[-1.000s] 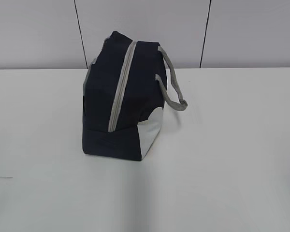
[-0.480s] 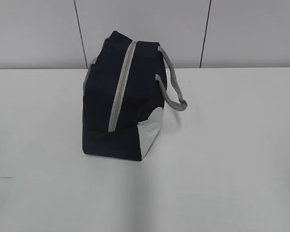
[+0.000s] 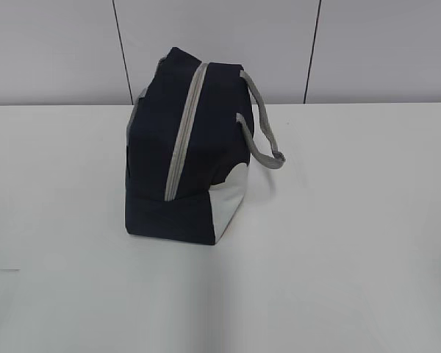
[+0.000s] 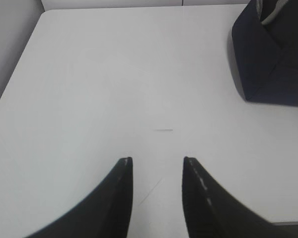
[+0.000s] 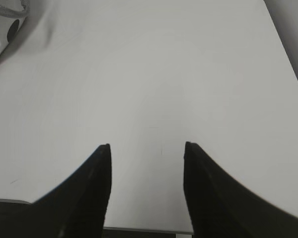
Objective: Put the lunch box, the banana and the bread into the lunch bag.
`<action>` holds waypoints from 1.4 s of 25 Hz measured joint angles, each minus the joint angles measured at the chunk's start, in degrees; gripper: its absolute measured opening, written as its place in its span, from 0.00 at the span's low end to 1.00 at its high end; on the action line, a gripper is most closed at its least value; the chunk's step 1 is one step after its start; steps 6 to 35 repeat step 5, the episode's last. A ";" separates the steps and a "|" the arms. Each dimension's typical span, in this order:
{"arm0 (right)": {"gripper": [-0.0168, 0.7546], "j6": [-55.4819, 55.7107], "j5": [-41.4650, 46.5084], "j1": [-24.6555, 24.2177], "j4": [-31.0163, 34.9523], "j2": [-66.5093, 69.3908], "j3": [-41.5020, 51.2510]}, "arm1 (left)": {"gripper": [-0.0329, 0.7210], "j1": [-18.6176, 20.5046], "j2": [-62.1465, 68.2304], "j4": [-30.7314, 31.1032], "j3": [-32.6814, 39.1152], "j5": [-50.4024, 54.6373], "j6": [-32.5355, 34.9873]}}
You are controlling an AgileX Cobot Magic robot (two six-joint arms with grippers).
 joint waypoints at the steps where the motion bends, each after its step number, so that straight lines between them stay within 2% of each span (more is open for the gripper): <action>1: 0.51 0.00 0.00 0.00 0.00 0.00 0.00 | 0.36 0.00 0.00 0.00 0.00 0.00 0.00; 35: 0.51 0.00 0.00 0.00 0.00 0.00 0.00 | 0.36 0.00 0.00 0.00 0.00 0.00 0.00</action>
